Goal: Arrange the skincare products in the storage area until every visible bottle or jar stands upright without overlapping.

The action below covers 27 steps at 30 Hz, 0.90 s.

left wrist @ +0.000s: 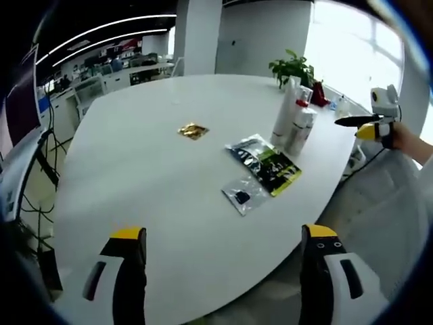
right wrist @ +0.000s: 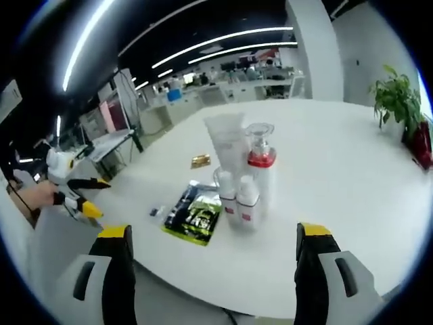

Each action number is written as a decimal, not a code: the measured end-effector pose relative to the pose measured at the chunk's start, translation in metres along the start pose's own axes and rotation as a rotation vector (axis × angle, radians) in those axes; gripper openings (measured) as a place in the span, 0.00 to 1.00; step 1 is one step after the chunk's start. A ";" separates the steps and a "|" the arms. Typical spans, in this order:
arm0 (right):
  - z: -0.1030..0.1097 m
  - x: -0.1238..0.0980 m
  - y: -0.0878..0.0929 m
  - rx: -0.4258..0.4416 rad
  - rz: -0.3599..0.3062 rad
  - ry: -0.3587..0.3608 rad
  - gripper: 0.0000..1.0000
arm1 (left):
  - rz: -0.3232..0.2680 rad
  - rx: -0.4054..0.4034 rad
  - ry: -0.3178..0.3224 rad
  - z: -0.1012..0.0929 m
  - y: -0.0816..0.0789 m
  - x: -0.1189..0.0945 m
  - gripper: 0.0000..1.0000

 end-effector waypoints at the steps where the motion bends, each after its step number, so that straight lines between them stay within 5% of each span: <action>1: 0.001 0.002 0.002 -0.019 0.029 -0.005 0.99 | 0.008 0.003 0.002 0.001 0.001 0.002 0.94; 8: 0.005 0.005 0.007 -0.040 0.068 -0.020 0.99 | 0.028 0.001 0.012 0.003 -0.004 0.010 0.95; 27: 0.000 0.006 0.009 -0.012 0.083 -0.004 0.99 | 0.030 0.110 0.104 0.011 -0.059 0.074 0.99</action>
Point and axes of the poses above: the point that each gripper's makers call its tool centre point, and the gripper's own axes: x roughly forward along the fingers, z roughly to its left, y roughly out of its underside, the point moved 5 cm from there along -x, roughly backward along the fingers, and after that the axes turned 10 degrees about -y, right-handed, at the moved point
